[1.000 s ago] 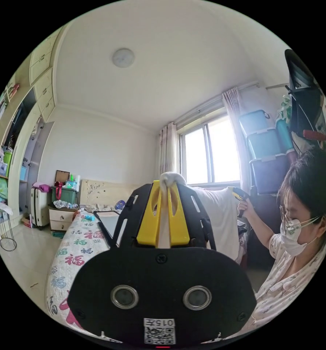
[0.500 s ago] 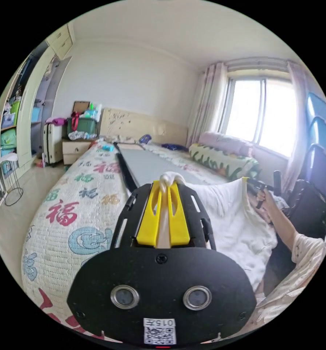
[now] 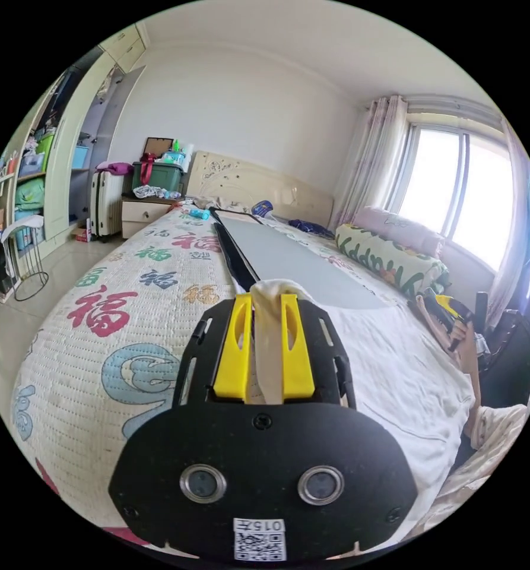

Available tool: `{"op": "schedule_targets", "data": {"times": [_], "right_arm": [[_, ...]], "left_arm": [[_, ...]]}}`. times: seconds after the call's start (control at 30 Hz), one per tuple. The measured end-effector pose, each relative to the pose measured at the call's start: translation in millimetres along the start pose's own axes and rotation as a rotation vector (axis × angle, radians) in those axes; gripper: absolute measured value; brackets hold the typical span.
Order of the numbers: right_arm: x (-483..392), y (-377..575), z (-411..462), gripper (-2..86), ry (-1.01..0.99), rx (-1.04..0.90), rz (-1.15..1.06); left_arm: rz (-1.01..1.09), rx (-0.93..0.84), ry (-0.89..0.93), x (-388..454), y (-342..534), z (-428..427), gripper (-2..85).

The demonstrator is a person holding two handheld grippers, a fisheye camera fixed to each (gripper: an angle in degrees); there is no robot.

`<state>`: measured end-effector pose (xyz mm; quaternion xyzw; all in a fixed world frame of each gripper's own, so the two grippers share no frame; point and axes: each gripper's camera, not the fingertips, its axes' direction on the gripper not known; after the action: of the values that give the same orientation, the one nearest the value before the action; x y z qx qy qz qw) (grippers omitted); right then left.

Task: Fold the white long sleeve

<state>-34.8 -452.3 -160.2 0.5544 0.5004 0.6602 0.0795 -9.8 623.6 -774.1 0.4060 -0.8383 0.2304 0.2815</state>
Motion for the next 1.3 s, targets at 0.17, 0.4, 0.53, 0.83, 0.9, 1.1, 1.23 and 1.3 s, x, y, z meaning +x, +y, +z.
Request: {"op": "schedule_targets", "data": {"times": [0.17,0.4,0.53,0.83,0.9,1.1,1.23,1.3], "right_arm": [[-44,88,-81,13.5,-0.118,-0.041,-0.108],[-26,153,-137,14.5,-0.005,-0.114,-0.099],[13,136,-133,11.2,-0.074,-0.178,-0.050],[61,103,-175,0.1,-0.141,-0.081,-0.005],[75,93,-192,0.2,-0.189,-0.027,0.042],[149,94,-224,10.4,-0.265,0.094,0.244],[169,128,-222,12.5,-0.224,-0.034,0.241],[171,140,-219,11.5,-0.209,-0.073,0.231]], "left_arm": [[0.001,0.120,0.178,50,40,-93,9.6],[0.064,0.221,0.259,142,197,-221,11.1],[-0.029,0.181,0.157,163,260,-235,13.7],[-0.084,0.139,0.165,182,279,-229,12.8],[-0.097,0.127,0.162,183,279,-230,12.4],[-0.101,0.143,0.116,198,292,-249,12.1],[-0.083,0.145,0.084,206,299,-260,11.5],[-0.095,0.146,0.087,203,298,-263,10.5]]}}
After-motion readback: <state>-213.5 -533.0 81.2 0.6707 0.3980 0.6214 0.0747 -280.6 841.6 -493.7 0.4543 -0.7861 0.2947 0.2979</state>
